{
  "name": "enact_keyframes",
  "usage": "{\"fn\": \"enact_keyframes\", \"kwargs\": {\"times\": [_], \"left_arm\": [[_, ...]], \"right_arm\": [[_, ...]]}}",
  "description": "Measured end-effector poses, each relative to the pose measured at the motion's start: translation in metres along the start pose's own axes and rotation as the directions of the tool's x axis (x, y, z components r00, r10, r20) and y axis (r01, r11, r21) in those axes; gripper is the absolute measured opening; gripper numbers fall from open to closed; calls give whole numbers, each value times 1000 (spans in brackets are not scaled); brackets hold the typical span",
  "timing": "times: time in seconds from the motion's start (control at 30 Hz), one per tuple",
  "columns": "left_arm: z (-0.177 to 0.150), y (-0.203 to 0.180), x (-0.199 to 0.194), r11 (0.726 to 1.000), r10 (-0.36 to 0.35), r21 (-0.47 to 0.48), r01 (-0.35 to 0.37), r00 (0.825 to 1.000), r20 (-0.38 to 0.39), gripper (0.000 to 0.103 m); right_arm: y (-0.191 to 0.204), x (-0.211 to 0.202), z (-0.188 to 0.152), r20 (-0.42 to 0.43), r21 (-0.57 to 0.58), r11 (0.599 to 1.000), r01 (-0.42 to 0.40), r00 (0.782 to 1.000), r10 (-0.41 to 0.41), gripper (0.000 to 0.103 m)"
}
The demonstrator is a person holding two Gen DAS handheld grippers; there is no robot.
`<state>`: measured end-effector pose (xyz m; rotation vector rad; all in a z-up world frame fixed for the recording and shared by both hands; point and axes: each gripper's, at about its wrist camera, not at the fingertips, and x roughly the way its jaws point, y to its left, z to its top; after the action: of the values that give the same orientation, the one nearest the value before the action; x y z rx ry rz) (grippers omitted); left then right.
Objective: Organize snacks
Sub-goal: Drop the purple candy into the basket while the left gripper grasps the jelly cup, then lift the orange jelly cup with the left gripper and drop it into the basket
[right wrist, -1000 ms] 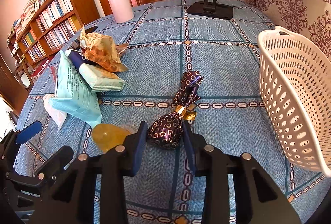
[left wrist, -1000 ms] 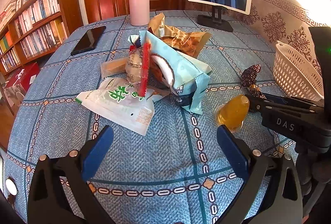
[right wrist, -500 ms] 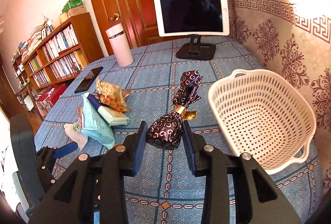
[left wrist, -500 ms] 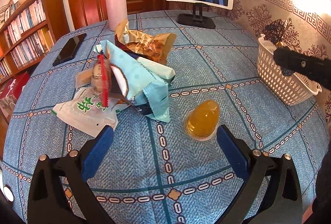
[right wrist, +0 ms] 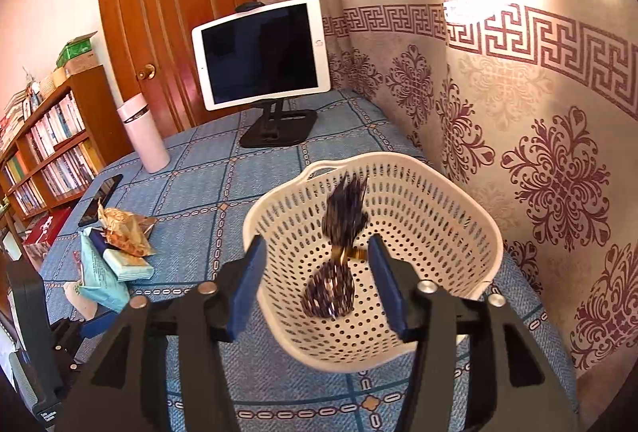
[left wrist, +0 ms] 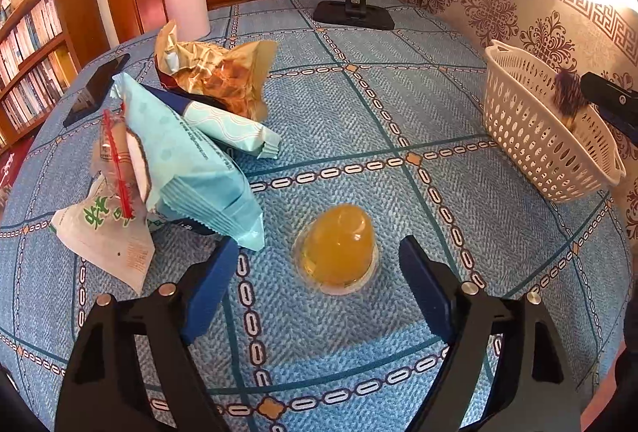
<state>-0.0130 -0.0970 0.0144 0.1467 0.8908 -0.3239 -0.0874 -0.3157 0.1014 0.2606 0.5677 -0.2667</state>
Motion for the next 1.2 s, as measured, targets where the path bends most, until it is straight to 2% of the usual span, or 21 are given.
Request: {"fn": "enact_keyframes", "kwargs": {"times": [0.1, 0.2, 0.27, 0.43, 0.6, 0.73, 1.0, 1.07, 1.2], "left_arm": [[1, -4, 2, 1000, 12, 3, -12, 1000, 3, 77], [1, -6, 3, 1000, 30, 7, -30, 1000, 8, 67], [2, -8, 2, 1000, 24, 7, -24, 1000, 11, 54], [4, -9, -8, 1000, 2, -3, -2, 1000, 18, 36], [5, -17, -24, 1000, -21, 9, 21, 999, 42, 36], [12, -28, -43, 999, -44, 30, 41, 995, 84, 29], [25, -44, -75, 996, -66, 66, 56, 983, 170, 29], [24, -38, -73, 997, -62, 54, 54, 985, 158, 31], [15, -24, -56, 998, -67, 2, 67, 994, 84, 37]], "right_arm": [[-2, 0, -4, 1, -1, 1000, 2, 1000, -2, 62], [-2, -3, -8, 4, 2, 1000, -7, 1000, 7, 62], [-4, -4, -9, 7, 12, 1000, -13, 1000, 13, 62], [-8, -11, -12, 27, 25, 1000, -11, 1000, 10, 62], [-14, -18, -13, 41, 45, 999, -16, 999, 15, 62], [-15, -23, -14, 63, 39, 999, -3, 998, 1, 62], [-25, -31, -15, 83, 53, 999, -3, 997, -2, 62], [-28, -30, -17, 79, 58, 998, -8, 997, 3, 62], [-31, -29, -21, 70, 68, 997, -20, 997, 15, 62]]}}
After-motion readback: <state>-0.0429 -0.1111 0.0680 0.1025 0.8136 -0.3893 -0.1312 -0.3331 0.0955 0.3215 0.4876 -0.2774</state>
